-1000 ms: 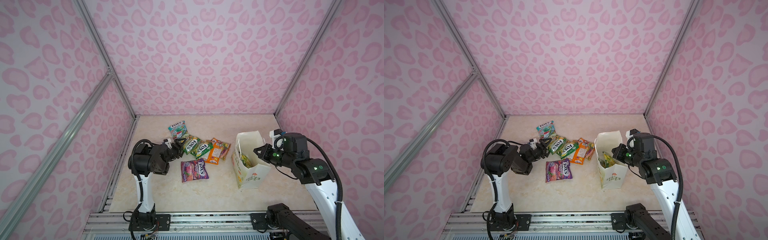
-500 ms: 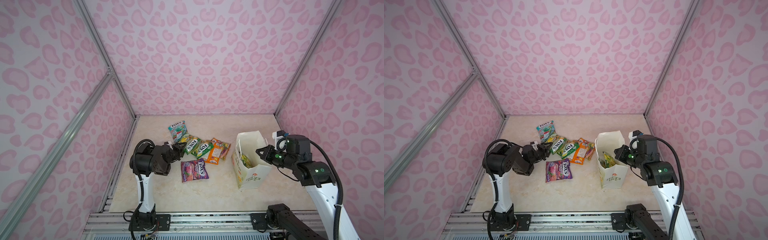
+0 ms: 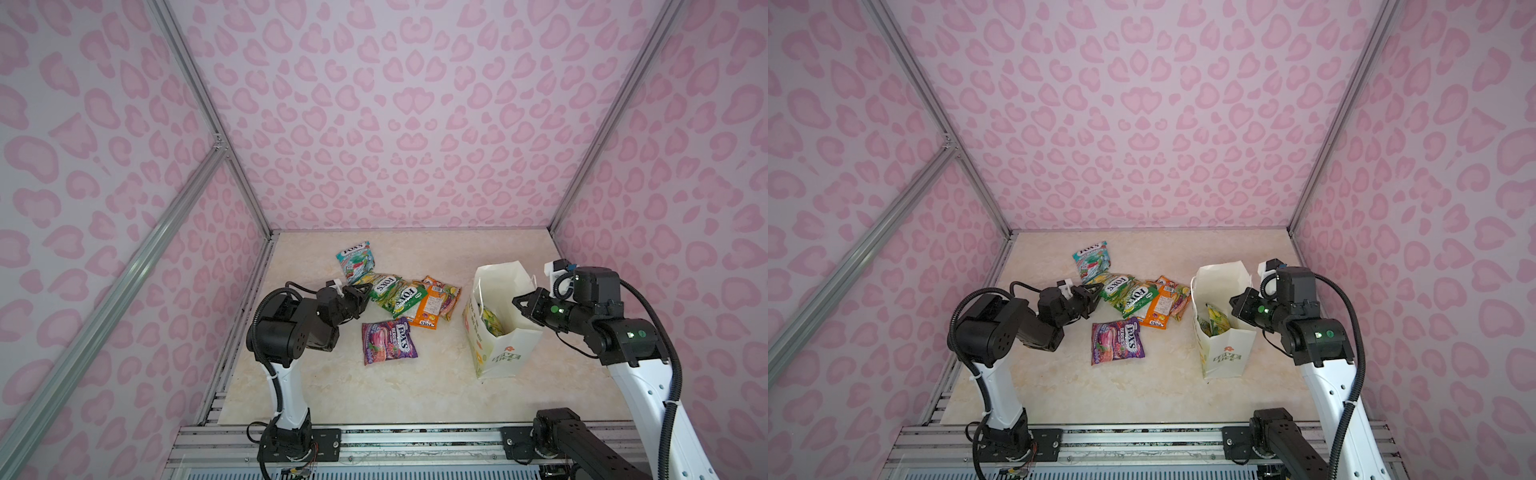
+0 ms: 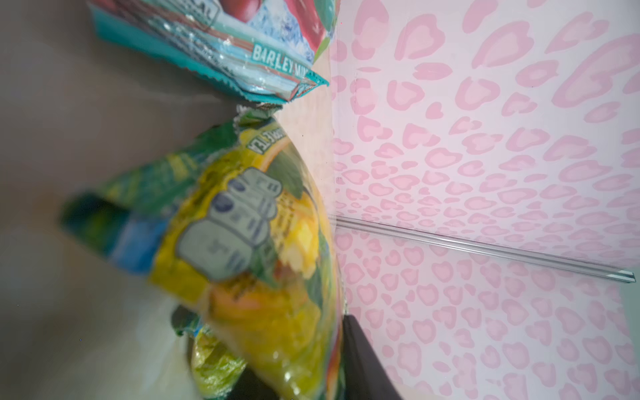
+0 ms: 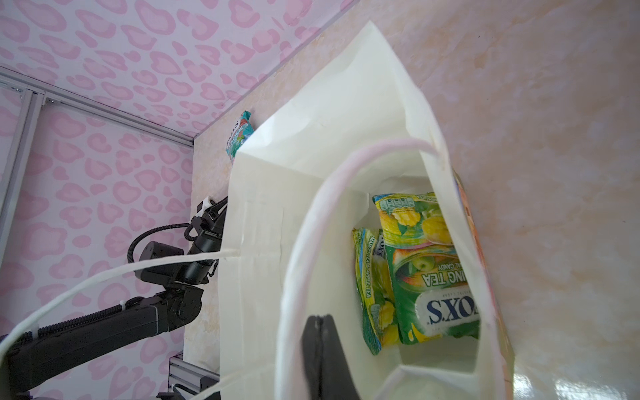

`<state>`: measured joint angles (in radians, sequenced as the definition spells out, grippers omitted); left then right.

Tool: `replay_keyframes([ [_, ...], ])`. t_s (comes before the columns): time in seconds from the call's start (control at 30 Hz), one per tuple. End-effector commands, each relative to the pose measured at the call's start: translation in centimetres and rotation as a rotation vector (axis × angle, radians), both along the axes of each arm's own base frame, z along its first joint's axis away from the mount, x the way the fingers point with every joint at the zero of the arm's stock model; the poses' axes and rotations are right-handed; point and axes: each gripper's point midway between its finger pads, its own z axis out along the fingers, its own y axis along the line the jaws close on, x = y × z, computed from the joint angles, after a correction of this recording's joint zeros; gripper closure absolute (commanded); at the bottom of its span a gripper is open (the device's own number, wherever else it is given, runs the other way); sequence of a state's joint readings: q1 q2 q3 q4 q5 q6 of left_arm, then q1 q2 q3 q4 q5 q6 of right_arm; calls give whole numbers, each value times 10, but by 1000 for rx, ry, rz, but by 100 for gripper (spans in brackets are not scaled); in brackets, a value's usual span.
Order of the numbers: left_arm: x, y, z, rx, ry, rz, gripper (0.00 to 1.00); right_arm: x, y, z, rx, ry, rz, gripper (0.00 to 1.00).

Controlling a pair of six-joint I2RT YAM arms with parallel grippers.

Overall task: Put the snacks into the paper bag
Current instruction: 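Lift the yellow-green Spring Tea bag up from the pile with the left gripper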

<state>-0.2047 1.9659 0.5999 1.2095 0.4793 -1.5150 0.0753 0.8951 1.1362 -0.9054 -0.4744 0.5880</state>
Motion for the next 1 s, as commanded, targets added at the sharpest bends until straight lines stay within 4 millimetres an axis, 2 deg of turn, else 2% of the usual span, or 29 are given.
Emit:
replay_keyframes([
  [0.0, 3, -2, 7, 1, -31, -7, 66, 2, 1, 1, -1, -14, 14, 100],
  [0.27, 14, -5, -6, -27, 0, 14, 42, 1, -3, -2, -2, -6, 11, 100],
  [0.6, 17, -17, -37, -64, 86, 34, 22, 0, -5, -3, 0, 3, 5, 100],
  [0.77, 22, -23, -46, -75, 102, 37, 18, -1, -5, -3, -2, 4, 5, 100],
  [0.97, 30, -21, -58, -109, 123, 73, 26, -2, -6, 1, -4, -1, 0, 100],
])
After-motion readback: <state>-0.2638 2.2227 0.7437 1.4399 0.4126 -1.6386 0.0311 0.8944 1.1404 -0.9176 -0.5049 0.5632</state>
